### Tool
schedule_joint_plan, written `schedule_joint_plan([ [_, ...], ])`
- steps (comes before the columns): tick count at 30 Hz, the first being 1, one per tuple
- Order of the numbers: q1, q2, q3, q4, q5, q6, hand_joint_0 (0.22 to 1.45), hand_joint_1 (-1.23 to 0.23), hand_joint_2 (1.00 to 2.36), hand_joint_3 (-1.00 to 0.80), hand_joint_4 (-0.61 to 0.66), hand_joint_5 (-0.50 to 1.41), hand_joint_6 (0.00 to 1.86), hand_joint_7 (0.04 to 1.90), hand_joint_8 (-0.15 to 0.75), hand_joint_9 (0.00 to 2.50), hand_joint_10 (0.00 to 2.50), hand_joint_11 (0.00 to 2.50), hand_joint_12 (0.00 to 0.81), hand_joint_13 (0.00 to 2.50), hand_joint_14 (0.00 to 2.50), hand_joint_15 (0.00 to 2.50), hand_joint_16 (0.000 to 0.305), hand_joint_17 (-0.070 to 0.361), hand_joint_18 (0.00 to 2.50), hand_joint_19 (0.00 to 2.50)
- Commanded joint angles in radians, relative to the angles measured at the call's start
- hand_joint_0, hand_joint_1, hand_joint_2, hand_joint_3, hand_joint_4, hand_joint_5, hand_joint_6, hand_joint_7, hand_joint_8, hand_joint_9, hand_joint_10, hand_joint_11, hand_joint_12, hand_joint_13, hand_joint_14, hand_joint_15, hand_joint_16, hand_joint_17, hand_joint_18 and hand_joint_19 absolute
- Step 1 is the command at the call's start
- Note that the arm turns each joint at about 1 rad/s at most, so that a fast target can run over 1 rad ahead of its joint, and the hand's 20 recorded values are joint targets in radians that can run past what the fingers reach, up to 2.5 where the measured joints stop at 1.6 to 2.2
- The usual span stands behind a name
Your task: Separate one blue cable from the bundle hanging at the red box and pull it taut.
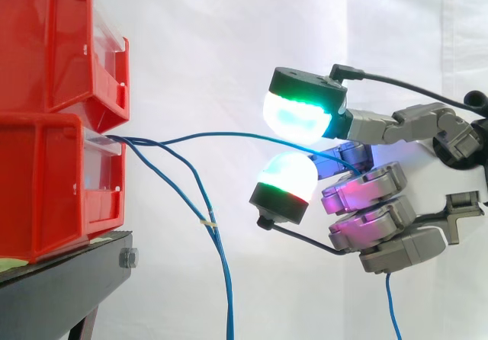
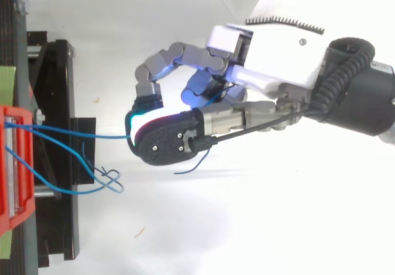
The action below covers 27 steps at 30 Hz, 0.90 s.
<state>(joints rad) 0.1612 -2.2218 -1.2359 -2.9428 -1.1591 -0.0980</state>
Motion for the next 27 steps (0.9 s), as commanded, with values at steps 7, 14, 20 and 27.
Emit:
schedule_joint_plan([
  [7, 0.0, -0.001, 0.0, 0.004, 0.035, -0.012, 0.59, -0.45, 1.01, -0.36, 0.13, -0.17, 0.87, 1.21, 0.246, 1.15, 1.73, 1.71, 0.343, 0.88, 2.5, 1.79, 0.035, 0.078, 1.41, 1.83],
  [14, 0.004, -0.001, 0.0, 0.004, 0.042, -0.012, 0.56, -0.63, 1.03, -0.11, 0.15, -0.18, 0.89, 1.22, 0.268, 1.1, 1.77, 1.71, 0.352, 0.88, 2.5, 1.8, 0.038, 0.085, 1.39, 1.83],
  [20, 0.007, -0.001, 0.001, 0.004, 0.047, -0.012, 0.59, -0.66, 1.02, -0.25, 0.16, -0.2, 0.9, 1.15, 0.261, 1.05, 1.8, 1.66, 0.349, 0.87, 2.5, 1.78, 0.037, 0.083, 1.37, 1.81],
  [27, 0.014, 0.001, 0.0, 0.008, 0.062, -0.019, 0.56, -0.56, 1.0, -0.49, 0.15, -0.19, 0.89, 1.13, 0.264, 1.08, 1.77, 1.64, 0.35, 0.88, 2.5, 1.74, 0.038, 0.086, 1.37, 1.8],
])
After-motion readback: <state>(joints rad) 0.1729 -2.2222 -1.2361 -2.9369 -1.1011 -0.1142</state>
